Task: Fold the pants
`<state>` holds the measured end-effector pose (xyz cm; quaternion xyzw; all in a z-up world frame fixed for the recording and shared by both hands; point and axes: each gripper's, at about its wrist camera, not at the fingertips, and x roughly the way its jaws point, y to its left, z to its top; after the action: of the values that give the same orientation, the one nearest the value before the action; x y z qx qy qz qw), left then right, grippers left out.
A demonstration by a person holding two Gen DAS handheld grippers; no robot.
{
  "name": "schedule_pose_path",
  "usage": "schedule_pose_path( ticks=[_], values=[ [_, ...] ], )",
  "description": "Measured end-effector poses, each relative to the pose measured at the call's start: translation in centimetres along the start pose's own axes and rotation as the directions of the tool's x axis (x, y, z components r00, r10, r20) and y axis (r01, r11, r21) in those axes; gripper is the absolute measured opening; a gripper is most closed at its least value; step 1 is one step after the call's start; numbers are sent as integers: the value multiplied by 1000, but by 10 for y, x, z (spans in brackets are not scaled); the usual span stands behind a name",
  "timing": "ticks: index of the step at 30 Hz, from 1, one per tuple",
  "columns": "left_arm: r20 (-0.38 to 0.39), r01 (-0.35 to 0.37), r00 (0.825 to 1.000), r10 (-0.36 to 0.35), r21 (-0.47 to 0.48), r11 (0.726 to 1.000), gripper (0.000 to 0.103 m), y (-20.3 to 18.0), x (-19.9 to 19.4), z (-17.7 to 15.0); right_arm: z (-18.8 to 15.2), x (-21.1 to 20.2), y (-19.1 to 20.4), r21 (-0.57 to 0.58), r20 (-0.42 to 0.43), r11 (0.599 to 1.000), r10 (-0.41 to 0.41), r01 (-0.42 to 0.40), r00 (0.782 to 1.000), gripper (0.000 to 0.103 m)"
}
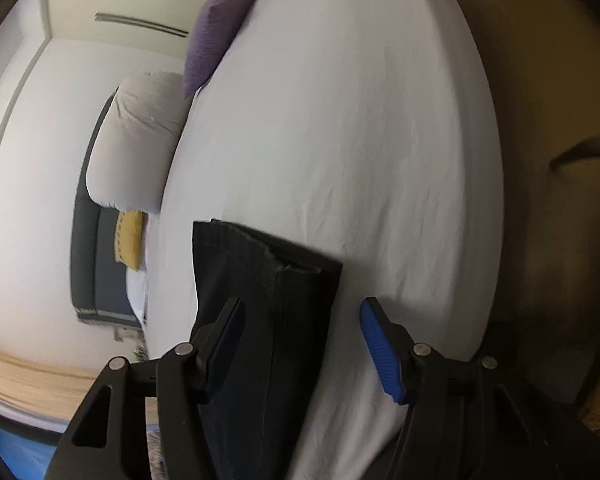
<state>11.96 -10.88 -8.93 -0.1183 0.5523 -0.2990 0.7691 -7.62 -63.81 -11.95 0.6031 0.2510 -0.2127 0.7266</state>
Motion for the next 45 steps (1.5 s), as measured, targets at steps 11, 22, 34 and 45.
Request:
schedule_pose_path(
  ticks=[11, 22, 34, 45],
  values=[
    [5, -3, 1000, 3, -2, 1000, 17, 0, 1, -3, 8, -4, -14, 37, -3, 986, 161, -160, 987, 57],
    [6, -7, 1000, 7, 3, 1000, 17, 0, 1, -3, 15, 7, -16, 66, 13, 960, 273, -273, 962, 54],
    [-10, -33, 999, 34, 25, 999, 17, -8, 4, -2, 23, 26, -9, 42, -9, 964, 263, -262, 965, 12],
    [-8, -8, 1000, 8, -7, 1000, 17, -3, 10, -2, -1, 10, 60, -244, -16, 962, 121, -122, 992, 11]
  ],
)
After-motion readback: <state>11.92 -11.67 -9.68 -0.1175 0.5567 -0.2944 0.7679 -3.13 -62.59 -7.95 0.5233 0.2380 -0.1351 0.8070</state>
